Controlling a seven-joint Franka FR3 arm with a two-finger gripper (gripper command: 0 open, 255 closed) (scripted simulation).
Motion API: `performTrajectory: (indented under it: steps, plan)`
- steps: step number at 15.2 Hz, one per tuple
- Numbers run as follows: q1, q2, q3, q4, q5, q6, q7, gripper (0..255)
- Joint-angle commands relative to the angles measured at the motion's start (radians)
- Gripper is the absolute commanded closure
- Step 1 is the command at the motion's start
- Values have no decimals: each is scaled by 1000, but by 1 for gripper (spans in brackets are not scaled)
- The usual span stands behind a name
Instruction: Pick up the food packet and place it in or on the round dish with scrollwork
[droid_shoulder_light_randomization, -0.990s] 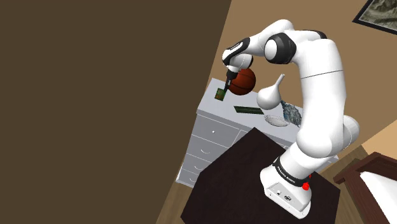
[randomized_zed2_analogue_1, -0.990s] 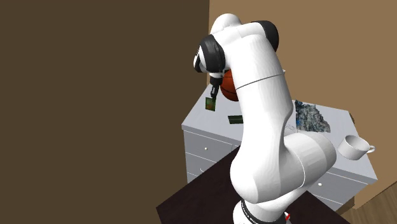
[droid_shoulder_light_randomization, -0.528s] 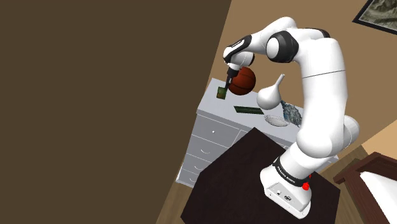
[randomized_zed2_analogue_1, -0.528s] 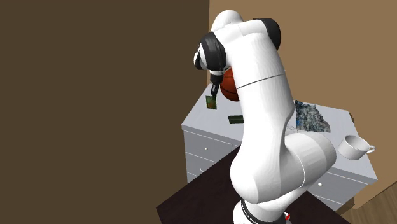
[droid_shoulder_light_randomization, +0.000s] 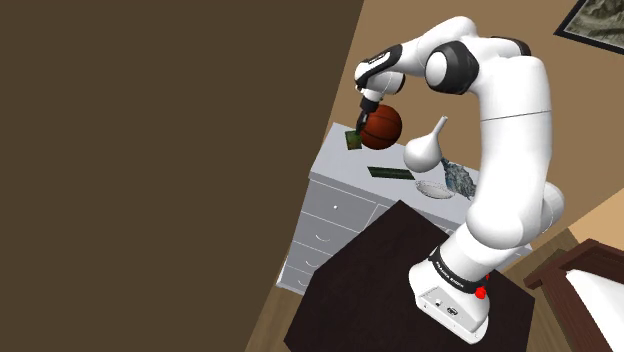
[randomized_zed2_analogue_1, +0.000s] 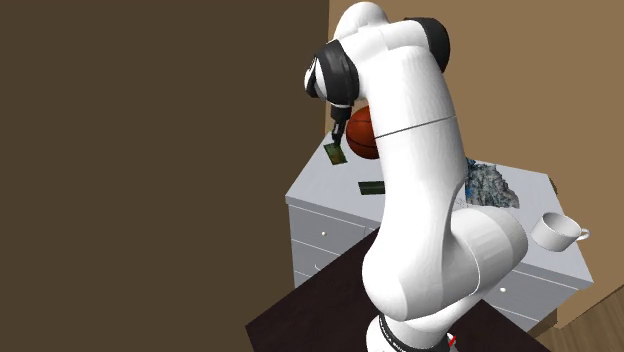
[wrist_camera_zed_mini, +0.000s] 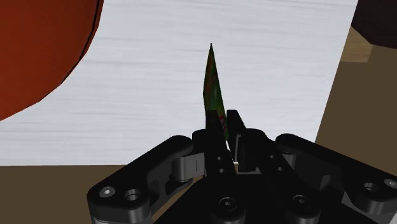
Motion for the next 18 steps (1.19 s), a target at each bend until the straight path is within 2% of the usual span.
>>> performTrajectory:
  steps: [1,12,18]
  plan:
    - [3,-16,-5,4,-7,-19,5,255]
    - [13,-84,-25,34,-37,-114,26,255]
    - [-10,-236,-71,-186,-68,-50,-67,255]
